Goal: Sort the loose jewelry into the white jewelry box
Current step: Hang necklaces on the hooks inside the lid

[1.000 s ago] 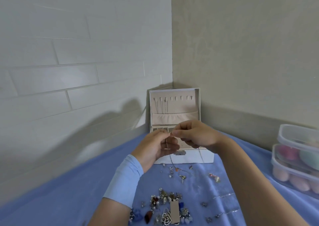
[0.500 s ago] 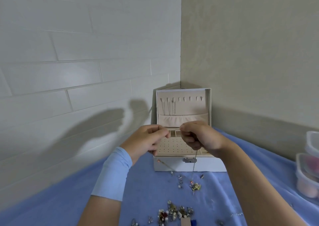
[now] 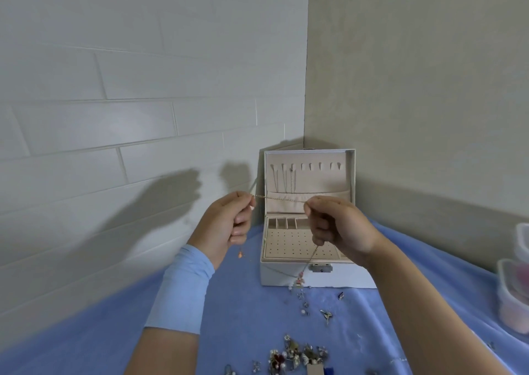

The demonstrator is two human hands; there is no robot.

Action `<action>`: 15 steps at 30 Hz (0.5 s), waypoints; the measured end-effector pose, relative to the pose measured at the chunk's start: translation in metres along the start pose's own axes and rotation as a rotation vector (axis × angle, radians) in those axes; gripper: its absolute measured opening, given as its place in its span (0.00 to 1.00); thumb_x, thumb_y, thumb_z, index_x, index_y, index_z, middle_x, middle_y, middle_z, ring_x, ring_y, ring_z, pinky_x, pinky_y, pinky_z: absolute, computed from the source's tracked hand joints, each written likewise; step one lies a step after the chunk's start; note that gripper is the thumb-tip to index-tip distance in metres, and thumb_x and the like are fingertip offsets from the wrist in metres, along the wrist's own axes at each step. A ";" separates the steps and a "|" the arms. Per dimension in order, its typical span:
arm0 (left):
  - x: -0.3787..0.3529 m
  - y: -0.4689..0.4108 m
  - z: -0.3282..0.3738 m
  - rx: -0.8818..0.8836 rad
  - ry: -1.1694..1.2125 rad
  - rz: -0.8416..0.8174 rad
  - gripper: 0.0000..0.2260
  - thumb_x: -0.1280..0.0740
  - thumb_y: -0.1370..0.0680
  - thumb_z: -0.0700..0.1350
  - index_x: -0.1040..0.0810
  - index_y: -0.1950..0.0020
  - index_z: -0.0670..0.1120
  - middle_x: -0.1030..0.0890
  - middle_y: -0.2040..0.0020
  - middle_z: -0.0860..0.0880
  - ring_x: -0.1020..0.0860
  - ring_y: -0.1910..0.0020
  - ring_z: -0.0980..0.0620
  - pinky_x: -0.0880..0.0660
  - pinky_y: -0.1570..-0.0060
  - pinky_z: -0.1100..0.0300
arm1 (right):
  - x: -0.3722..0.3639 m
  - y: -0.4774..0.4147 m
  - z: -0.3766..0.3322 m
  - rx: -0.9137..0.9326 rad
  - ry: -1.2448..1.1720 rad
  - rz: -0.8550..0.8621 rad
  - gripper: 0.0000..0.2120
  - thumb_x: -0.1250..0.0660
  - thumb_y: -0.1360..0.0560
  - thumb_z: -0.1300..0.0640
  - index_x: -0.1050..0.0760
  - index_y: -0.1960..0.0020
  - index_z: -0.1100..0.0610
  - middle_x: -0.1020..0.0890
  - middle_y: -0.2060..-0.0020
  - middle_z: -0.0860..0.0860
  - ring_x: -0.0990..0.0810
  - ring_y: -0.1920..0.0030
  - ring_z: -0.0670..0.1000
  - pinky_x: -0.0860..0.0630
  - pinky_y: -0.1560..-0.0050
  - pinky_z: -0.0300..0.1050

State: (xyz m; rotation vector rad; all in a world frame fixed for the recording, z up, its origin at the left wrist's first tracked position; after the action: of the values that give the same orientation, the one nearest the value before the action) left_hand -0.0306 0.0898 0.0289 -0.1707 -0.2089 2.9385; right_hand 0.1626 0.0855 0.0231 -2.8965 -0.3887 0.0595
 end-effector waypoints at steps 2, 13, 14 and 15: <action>-0.003 0.003 0.004 -0.004 -0.126 -0.035 0.11 0.40 0.17 0.43 0.24 0.59 0.46 0.39 0.71 0.51 0.42 0.74 0.54 0.48 0.74 0.62 | 0.003 -0.001 -0.001 -0.010 -0.127 0.055 0.15 0.45 0.18 0.59 0.29 0.62 0.59 0.37 0.71 0.53 0.39 0.73 0.51 0.32 0.69 0.46; -0.034 0.009 0.016 -0.041 0.264 -0.123 0.08 0.41 0.17 0.38 0.24 0.51 0.40 0.19 0.61 0.44 0.21 0.66 0.48 0.18 0.59 0.54 | -0.053 0.006 0.017 -0.095 0.387 -0.219 0.07 0.30 0.22 0.55 0.17 0.56 0.56 0.36 0.77 0.49 0.41 0.75 0.49 0.46 0.70 0.48; -0.033 0.009 0.017 -0.047 0.251 -0.118 0.08 0.41 0.17 0.39 0.24 0.51 0.40 0.18 0.60 0.44 0.20 0.65 0.48 0.18 0.60 0.54 | -0.054 0.006 0.018 -0.093 0.372 -0.215 0.08 0.29 0.22 0.54 0.17 0.56 0.57 0.37 0.76 0.49 0.42 0.75 0.49 0.46 0.72 0.45; -0.031 0.009 0.018 -0.052 0.231 -0.109 0.08 0.41 0.17 0.39 0.24 0.51 0.41 0.18 0.60 0.44 0.20 0.65 0.48 0.18 0.61 0.55 | -0.054 0.006 0.019 -0.092 0.342 -0.208 0.08 0.29 0.22 0.53 0.17 0.56 0.57 0.37 0.76 0.48 0.43 0.74 0.48 0.45 0.73 0.41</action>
State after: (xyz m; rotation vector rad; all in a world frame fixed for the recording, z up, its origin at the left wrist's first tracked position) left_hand -0.0041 0.0726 0.0484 -0.4867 -0.2516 2.7774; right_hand 0.1103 0.0696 0.0043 -2.8576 -0.6358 -0.4910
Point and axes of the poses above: each hand's wrist, its own y-axis away from the middle knuckle, its own x-axis out of the back of the hand, z = x × y, the point moved 8 cm from there along -y, towards the middle knuckle
